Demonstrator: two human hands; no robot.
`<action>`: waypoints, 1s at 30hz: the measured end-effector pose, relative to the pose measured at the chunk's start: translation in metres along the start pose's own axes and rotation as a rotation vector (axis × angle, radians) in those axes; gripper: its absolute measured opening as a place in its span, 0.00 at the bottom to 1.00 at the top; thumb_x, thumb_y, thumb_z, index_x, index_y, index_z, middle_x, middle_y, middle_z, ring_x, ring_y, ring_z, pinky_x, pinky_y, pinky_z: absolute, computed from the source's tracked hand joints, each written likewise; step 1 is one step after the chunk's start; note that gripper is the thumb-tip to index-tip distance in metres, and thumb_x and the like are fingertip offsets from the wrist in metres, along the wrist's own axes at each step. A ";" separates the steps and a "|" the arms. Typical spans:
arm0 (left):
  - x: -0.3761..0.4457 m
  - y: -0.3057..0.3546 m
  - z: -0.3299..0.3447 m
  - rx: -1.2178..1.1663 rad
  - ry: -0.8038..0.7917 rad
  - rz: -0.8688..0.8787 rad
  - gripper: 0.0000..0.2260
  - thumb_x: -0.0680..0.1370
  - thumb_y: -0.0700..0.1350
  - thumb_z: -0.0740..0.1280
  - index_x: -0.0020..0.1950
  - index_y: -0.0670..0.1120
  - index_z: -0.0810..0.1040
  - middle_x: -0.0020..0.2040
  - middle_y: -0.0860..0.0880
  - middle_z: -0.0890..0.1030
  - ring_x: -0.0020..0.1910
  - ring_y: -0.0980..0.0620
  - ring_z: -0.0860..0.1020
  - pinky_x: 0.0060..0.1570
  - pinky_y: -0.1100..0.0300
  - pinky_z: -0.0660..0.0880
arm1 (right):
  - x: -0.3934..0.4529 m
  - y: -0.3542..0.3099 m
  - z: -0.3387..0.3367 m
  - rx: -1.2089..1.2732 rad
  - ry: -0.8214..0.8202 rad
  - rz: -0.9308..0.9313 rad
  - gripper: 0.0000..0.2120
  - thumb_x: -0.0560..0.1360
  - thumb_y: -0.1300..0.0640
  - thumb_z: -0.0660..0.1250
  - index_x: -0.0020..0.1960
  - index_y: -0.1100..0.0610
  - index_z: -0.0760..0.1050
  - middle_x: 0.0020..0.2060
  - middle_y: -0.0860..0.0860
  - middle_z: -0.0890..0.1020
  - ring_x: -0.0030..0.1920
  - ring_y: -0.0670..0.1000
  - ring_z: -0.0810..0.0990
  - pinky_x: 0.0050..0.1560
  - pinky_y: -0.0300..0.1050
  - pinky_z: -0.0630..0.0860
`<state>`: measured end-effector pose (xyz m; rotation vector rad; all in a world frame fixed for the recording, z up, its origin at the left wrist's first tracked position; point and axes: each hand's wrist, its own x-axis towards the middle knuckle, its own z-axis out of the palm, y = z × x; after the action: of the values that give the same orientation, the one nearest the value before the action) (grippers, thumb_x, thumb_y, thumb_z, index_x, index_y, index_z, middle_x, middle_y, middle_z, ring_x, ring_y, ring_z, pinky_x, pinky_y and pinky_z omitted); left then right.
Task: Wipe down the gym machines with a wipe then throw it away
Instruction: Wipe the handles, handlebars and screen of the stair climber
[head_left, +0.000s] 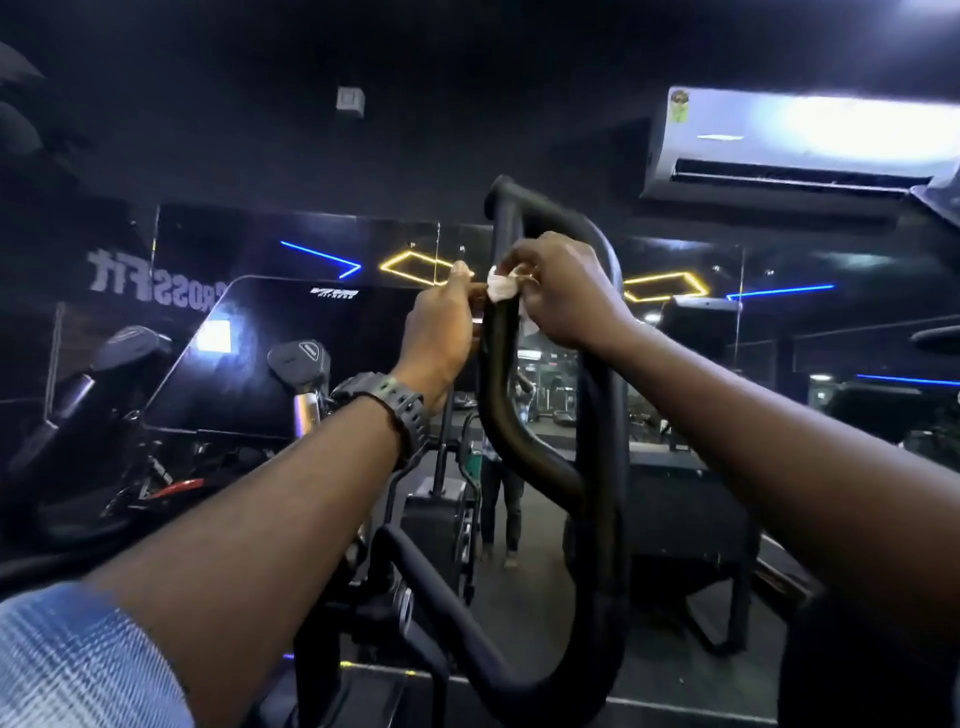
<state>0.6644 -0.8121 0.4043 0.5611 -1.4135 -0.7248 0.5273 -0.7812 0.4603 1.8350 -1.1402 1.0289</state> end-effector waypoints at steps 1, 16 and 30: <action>-0.004 -0.004 -0.001 0.024 0.004 -0.001 0.31 0.73 0.70 0.53 0.52 0.48 0.84 0.48 0.47 0.86 0.51 0.45 0.83 0.57 0.42 0.77 | -0.013 -0.007 0.002 -0.012 -0.034 -0.045 0.10 0.74 0.64 0.66 0.51 0.53 0.82 0.46 0.49 0.77 0.48 0.50 0.77 0.48 0.37 0.69; -0.086 -0.026 0.003 0.428 0.064 0.246 0.20 0.78 0.40 0.69 0.70 0.45 0.74 0.64 0.53 0.77 0.61 0.57 0.76 0.58 0.70 0.74 | -0.148 -0.036 -0.027 -0.042 -0.327 -0.225 0.15 0.75 0.56 0.60 0.58 0.58 0.78 0.48 0.54 0.77 0.46 0.52 0.76 0.47 0.45 0.76; -0.137 -0.058 0.001 0.886 -0.226 0.773 0.14 0.75 0.35 0.69 0.61 0.39 0.81 0.62 0.43 0.81 0.66 0.43 0.75 0.71 0.51 0.67 | -0.274 -0.041 -0.040 0.025 -0.427 -0.151 0.22 0.75 0.49 0.49 0.56 0.57 0.77 0.51 0.53 0.76 0.51 0.54 0.74 0.49 0.44 0.72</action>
<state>0.6552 -0.7495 0.2695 0.5353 -1.9671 0.5124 0.4769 -0.6388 0.2242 2.1890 -1.2079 0.5801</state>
